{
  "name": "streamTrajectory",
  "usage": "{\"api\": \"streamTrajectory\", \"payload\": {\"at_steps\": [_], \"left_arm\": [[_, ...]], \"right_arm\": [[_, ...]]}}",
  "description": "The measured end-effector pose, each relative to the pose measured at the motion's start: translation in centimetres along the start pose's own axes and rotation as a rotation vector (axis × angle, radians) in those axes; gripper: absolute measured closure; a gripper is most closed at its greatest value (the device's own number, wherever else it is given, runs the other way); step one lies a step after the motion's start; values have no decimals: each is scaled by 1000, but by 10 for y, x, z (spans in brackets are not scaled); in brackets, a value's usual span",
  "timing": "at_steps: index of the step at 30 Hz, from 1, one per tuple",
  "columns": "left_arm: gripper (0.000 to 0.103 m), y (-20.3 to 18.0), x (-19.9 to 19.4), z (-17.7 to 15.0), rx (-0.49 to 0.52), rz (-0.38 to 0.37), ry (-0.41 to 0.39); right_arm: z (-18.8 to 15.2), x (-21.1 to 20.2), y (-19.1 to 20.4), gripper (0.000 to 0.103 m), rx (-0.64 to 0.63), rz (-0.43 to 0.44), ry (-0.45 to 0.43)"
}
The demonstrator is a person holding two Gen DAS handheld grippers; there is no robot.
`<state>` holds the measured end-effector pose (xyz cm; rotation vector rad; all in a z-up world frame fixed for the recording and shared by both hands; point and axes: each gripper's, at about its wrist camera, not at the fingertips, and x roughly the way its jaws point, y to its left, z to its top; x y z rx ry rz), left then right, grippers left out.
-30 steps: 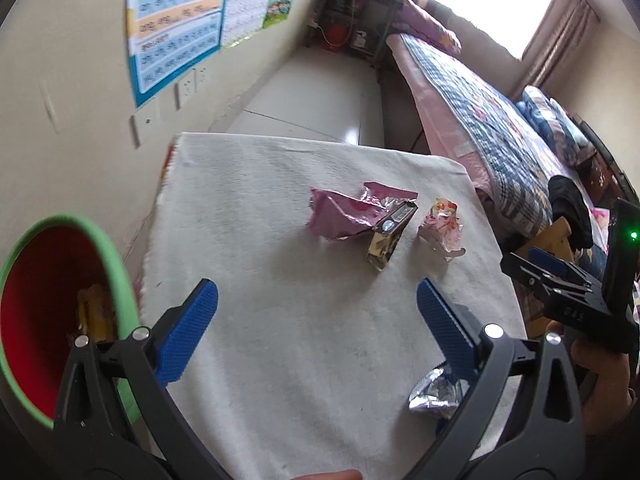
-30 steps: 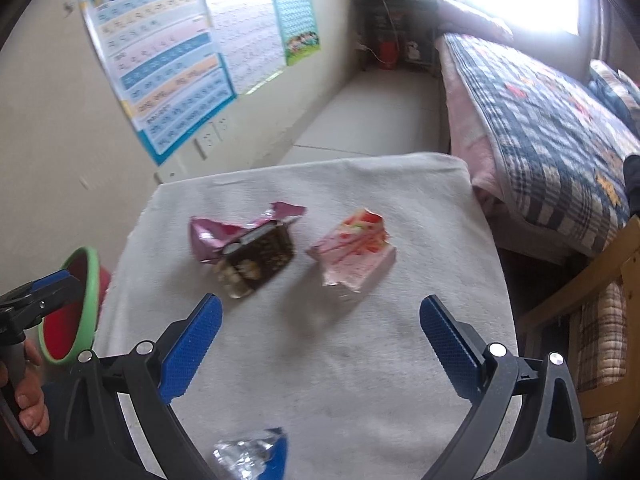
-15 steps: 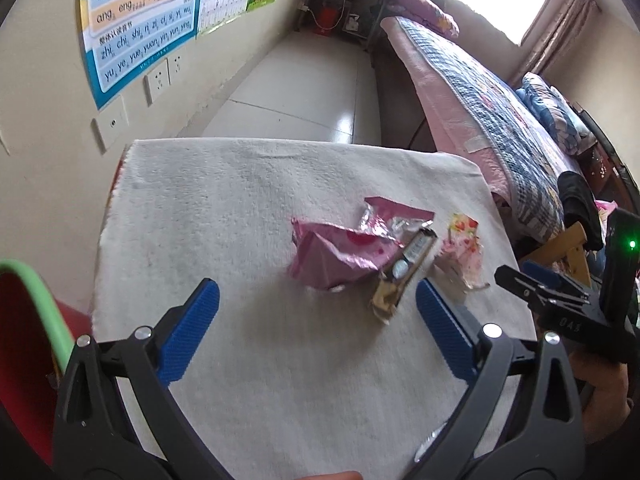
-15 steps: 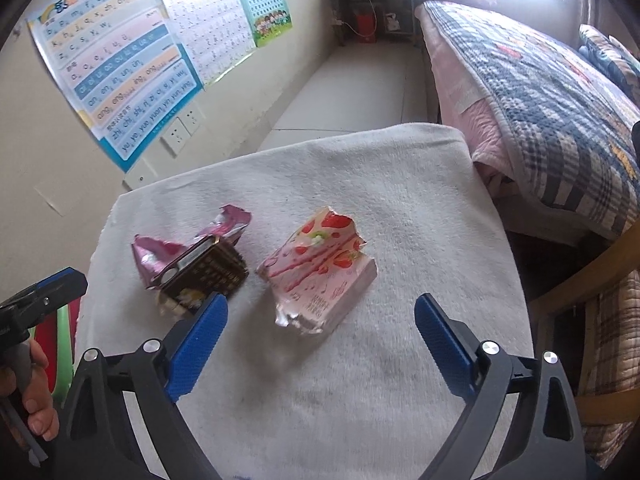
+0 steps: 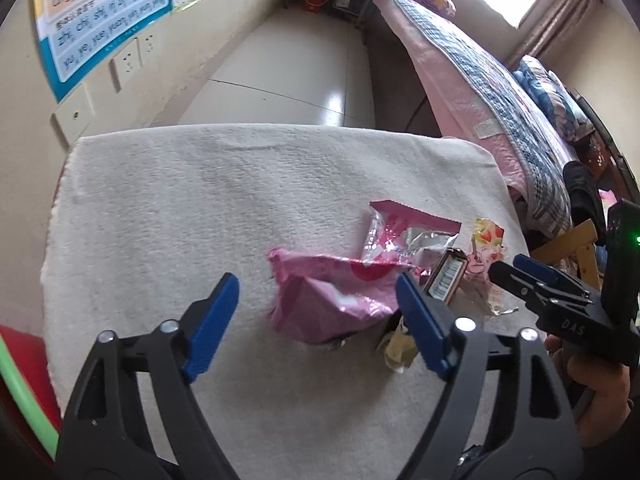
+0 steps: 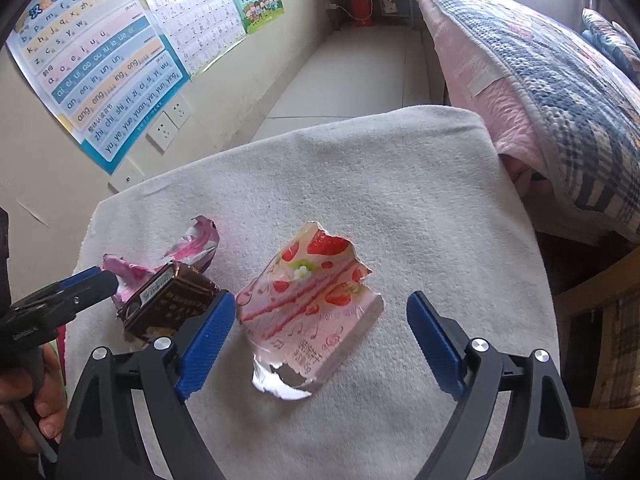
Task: Collect trash
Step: 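Grasp the pink wrapper with the left gripper while the right grasps the strawberry box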
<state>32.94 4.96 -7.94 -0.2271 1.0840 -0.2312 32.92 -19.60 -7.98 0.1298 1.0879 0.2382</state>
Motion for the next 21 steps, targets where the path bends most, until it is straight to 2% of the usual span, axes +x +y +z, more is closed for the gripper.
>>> {"api": "streamTrajectory", "payload": {"at_steps": [1,3,6,10,12,13,14,15,18,21], "left_arm": [[32,-1,2,0,3,-1,2],[44,-4,7,0,19,-1,11],[59,-7,12,-2,30,-19,24],[73,-6,11,-5,20,-38,20],[81,-4,8,-5,2,-44,14],[81,-3,7,-6,-2,-48,13],[82,-3,6,-6,-5,-55,13],[83,-3,4,-8,-8,-61,11],[86,-4,-1,-11,-5,-56,0],[86,-3,-5,-14,-7,-55,-5]], "right_arm": [[0,1,0,26,1,2,4],[-1,5,-1,32,2,22,14],[-1,4,1,35,-9,30,7],[0,2,-4,43,17,51,-2],[1,-1,-10,55,33,58,-8],[1,-1,-11,57,37,60,-9],[2,-3,-12,65,38,62,-12],[2,-4,-12,92,35,59,-16],[-1,-2,-17,96,36,67,7],[-4,-4,-17,93,37,70,1]]}}
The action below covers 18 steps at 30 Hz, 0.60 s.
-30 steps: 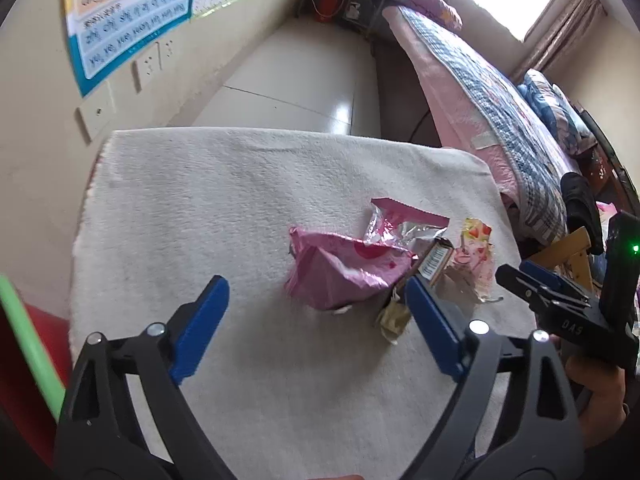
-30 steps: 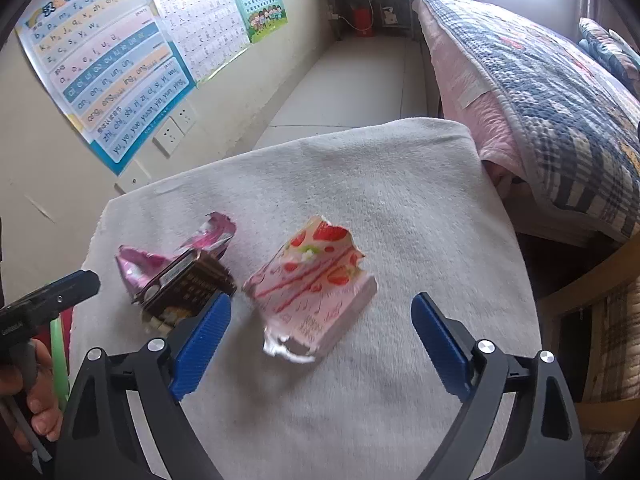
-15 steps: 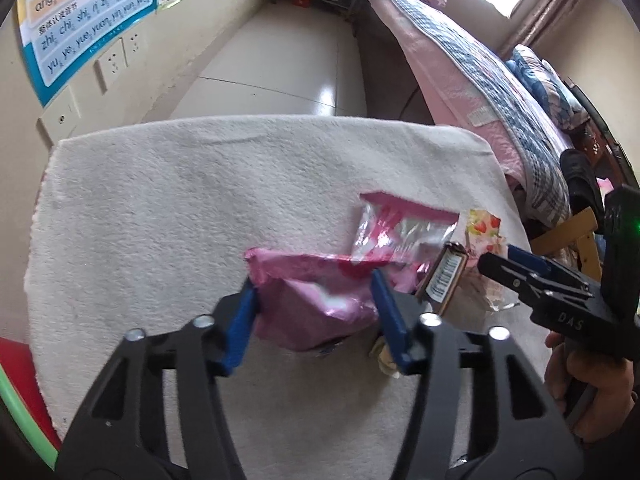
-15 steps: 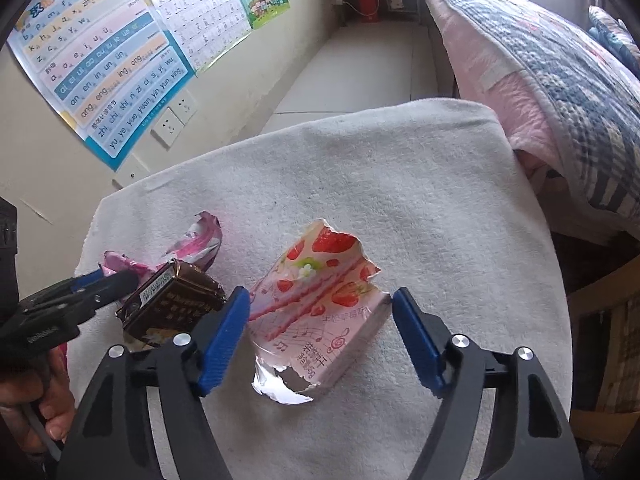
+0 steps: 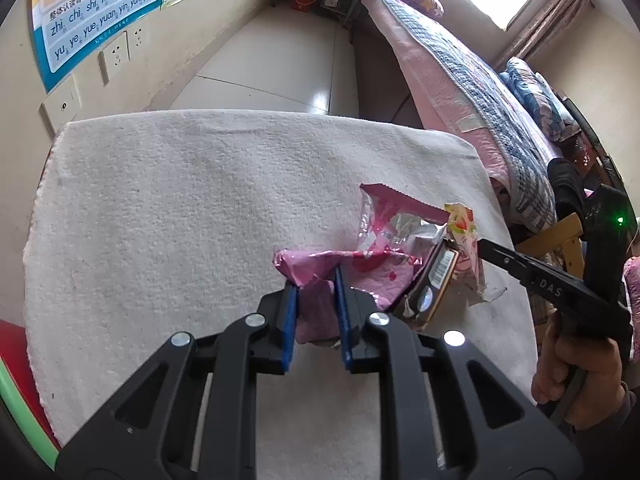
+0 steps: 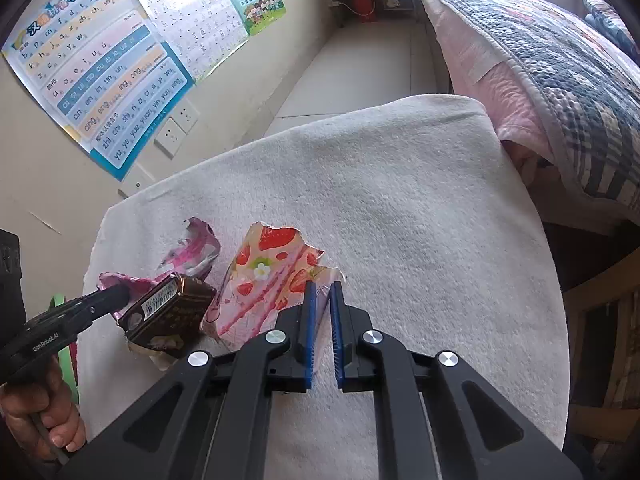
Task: Collect trash
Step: 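Grasp the pink wrapper with the left gripper while the right grasps the strawberry box, then carry the pink wrapper and strawberry box over the red bucket and release both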
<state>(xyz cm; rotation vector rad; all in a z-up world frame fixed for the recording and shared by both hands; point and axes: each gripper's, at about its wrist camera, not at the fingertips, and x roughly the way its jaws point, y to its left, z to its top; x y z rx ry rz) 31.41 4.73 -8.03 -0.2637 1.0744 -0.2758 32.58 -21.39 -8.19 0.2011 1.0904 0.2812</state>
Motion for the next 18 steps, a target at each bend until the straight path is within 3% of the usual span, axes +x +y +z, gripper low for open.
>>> {"api": "streamTrajectory", "payload": {"at_steps": [6,7,9,10,16,18], "left_arm": [[87,0,-11,-4,18,26,-18],[87,0,-12,-4,20,29,-22],[87,1,-15,-5,17,29,-26],[87,3,-16,-6,11,29,-26],[87,5,-20,-9,7,24,-28],[87,6,-21,-10,5,21,-32]], "right_arm": [[-4,-5,0,90,18,9,-5],[-4,-4,0,86,22,9,1],[-4,0,1,55,29,18,16],[-4,2,1,53,34,21,18],[0,11,3,55,79,65,28],[1,13,1,66,106,97,36]]}}
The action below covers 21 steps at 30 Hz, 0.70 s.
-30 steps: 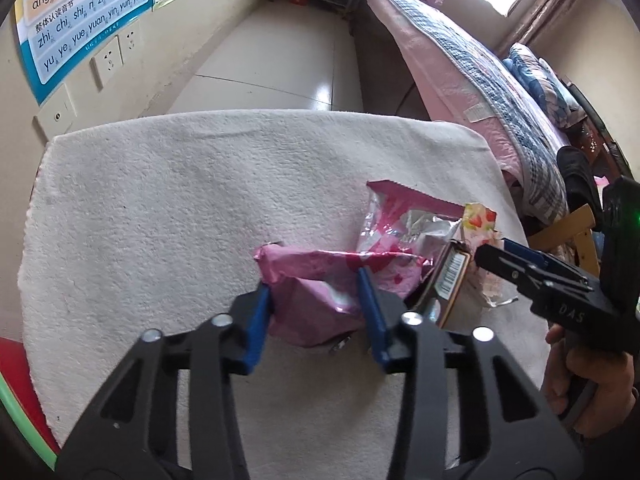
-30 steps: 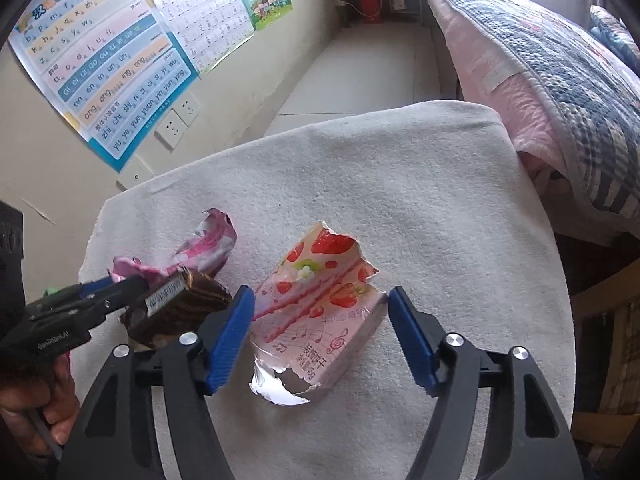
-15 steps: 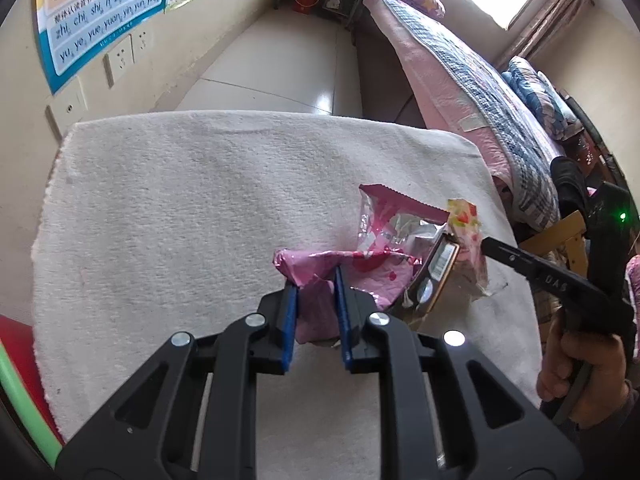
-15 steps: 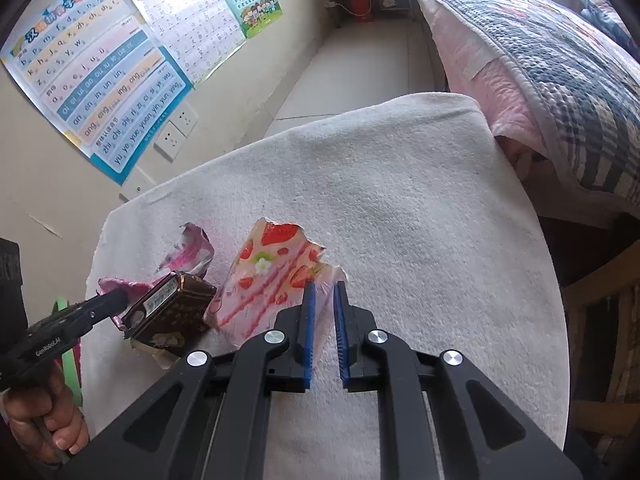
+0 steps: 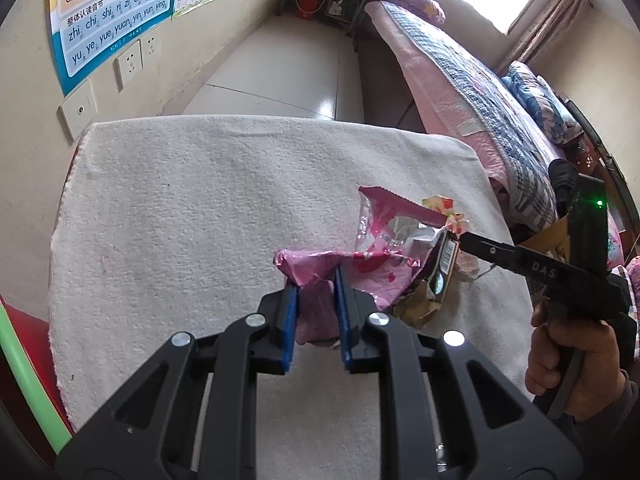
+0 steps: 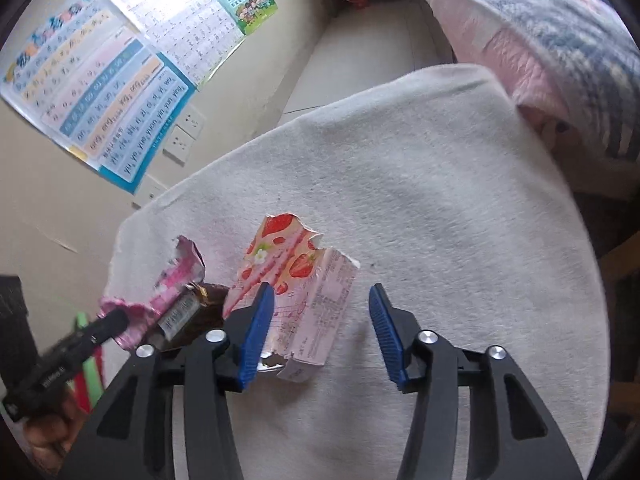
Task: Collect trash
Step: 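Carry the pink wrapper and strawberry box over the red bucket and release both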
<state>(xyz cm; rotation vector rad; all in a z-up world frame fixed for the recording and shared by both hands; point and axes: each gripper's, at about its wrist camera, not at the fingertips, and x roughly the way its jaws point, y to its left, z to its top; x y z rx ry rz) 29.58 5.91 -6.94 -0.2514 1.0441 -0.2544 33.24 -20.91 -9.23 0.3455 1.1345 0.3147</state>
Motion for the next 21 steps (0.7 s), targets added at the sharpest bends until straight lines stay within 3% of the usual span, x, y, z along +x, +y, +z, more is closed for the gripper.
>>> {"api": "streamTrajectory", "payload": {"at_steps": [2,8,21], "left_arm": [[87,1,-2,0,-4,-2,-4],[87,0,-8,0,-6,-3,-20],[87,-9,-48,-10,2,49,-83]], "right_arm": [[0,3,-1,85,11,32,18],[-1,-2,-2,89,29,79,20],[-18,-52,24,90,-131,-25,-93]]}}
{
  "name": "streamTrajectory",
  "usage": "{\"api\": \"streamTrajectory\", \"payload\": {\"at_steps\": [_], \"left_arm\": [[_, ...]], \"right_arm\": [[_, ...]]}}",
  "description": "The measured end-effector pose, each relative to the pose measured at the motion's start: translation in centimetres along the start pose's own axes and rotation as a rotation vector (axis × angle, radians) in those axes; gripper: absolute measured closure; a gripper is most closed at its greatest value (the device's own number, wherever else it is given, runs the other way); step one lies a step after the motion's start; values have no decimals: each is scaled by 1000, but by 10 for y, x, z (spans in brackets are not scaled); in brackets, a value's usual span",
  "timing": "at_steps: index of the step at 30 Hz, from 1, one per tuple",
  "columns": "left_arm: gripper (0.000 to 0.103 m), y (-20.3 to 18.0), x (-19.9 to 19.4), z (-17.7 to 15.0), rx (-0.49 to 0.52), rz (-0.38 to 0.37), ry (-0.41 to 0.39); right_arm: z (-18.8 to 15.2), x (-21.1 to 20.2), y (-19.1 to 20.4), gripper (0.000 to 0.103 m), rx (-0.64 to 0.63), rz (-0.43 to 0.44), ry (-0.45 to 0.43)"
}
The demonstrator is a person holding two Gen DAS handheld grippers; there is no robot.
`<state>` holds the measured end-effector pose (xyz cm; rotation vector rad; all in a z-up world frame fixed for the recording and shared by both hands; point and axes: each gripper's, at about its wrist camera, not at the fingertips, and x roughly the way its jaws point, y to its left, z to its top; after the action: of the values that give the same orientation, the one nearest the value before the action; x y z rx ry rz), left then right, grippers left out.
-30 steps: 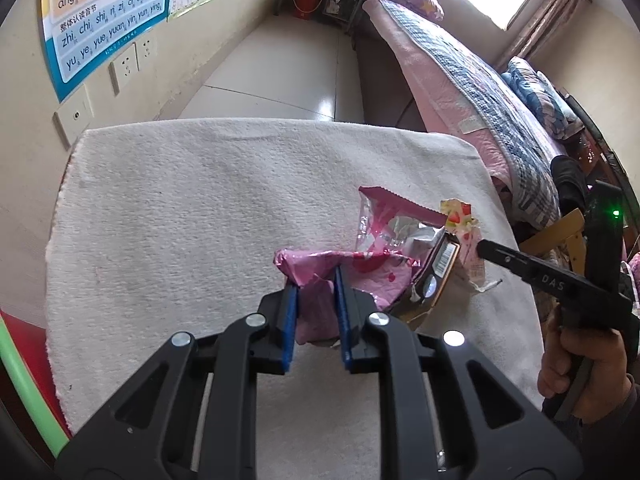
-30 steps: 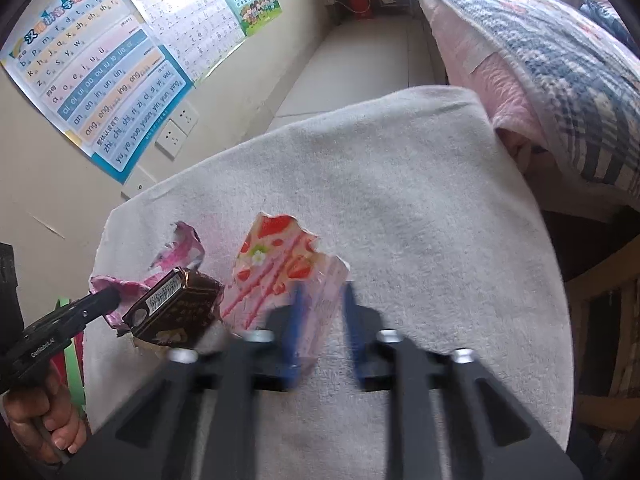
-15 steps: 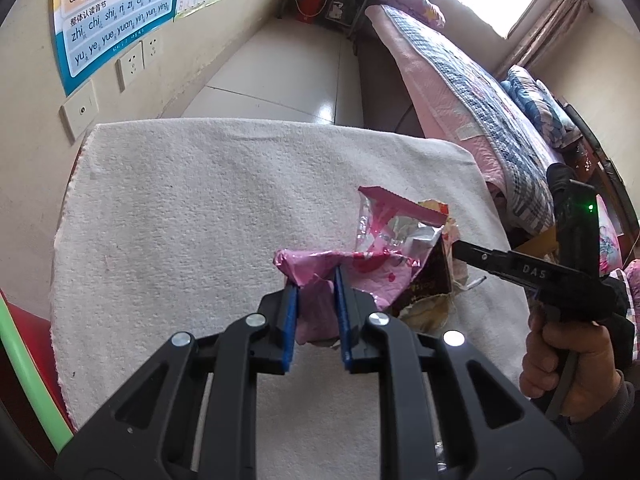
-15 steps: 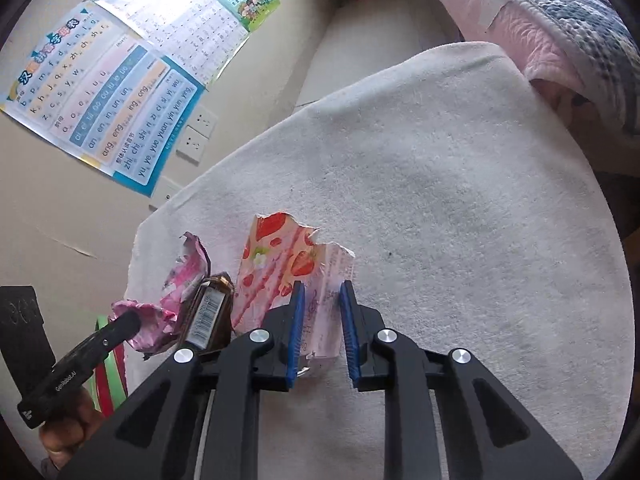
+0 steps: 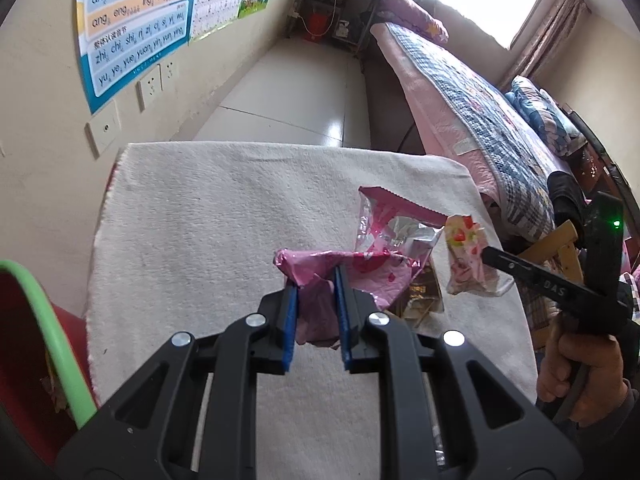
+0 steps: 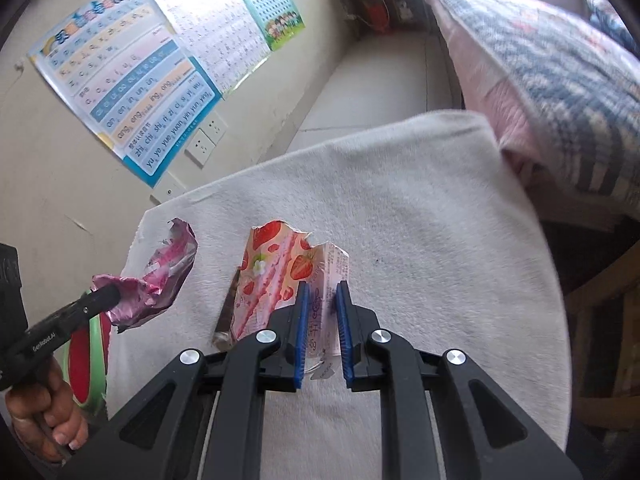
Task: Collect trash
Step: 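Carry the pink wrapper and strawberry box over the red bucket and release both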
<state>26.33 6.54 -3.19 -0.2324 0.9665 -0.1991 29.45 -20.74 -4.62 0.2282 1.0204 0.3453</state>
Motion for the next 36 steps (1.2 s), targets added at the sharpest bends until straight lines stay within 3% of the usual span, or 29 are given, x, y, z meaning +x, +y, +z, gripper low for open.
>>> {"api": "streamTrajectory", "payload": {"at_steps": [16,36], "left_arm": [[87,-1,-66,-40,-42,54,-54],[87,68,-155,-87,-201,156,-148]], "right_arm": [[-29,-60,46,90,-105,-1,-62],[-54,-84,139,90,-245,97,-86]]}}
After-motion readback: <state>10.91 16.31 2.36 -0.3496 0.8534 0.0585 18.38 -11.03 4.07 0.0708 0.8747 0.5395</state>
